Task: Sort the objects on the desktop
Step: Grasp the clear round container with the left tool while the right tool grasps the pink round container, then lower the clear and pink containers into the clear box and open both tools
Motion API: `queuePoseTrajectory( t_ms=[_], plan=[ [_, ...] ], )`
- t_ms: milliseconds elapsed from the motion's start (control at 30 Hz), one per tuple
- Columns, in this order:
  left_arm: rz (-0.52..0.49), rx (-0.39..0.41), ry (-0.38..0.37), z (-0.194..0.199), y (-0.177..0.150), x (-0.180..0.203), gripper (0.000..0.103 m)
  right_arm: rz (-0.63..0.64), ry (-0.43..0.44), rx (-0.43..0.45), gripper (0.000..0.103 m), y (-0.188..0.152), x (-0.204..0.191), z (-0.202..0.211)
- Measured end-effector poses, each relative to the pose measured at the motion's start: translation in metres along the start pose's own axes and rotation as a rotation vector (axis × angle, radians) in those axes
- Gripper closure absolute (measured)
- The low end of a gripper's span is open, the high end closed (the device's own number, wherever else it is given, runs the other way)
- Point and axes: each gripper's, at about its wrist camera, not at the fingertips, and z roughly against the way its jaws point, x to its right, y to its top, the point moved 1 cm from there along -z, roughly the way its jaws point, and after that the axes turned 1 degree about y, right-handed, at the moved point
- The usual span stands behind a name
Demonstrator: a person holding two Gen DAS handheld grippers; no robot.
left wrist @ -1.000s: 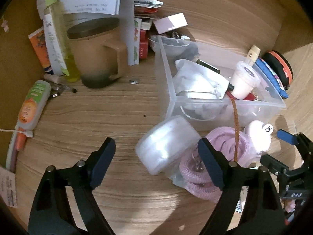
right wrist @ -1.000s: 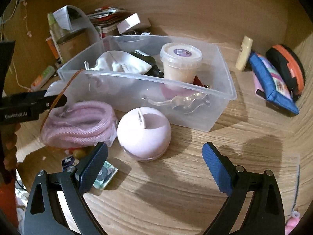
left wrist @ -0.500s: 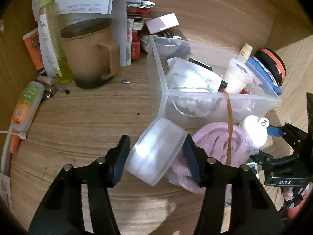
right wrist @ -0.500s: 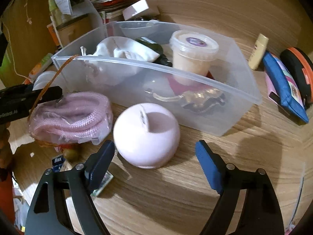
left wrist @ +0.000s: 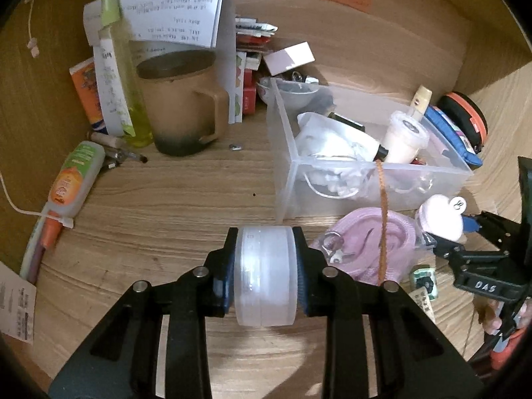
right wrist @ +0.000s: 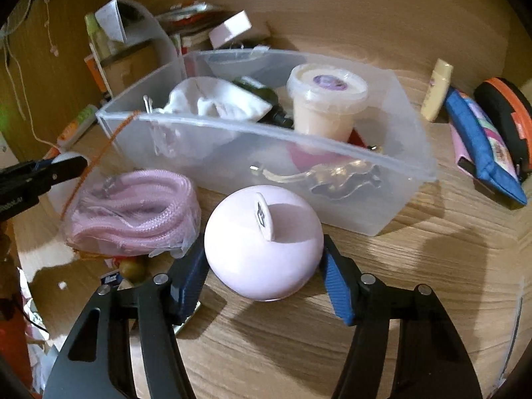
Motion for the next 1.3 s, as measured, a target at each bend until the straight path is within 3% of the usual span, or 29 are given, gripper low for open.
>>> queuePoseTrajectory(
  t_ms=[267, 633, 933, 1300],
  plan=[
    [-0.008, 0.059, -0.011, 0.024, 0.008, 0.011, 0.074, -0.021, -0.012, 0.076, 0.043, 0.002, 0.009, 0.036],
    [-0.022, 0.142, -0.085, 0.051, 0.031, 0.032, 0.074, -0.05, -0.015, 0.175, 0.043, 0.016, 0.018, 0.073],
    [-0.027, 0.176, -0.117, 0.053, 0.054, 0.042, 0.074, -0.07, -0.033, 0.205, 0.043, 0.03, 0.03, 0.077],
    [-0.054, 0.157, -0.152, 0.027, 0.076, 0.059, 0.074, -0.096, -0.013, 0.207, 0.043, 0.049, 0.044, 0.061]
  ],
)
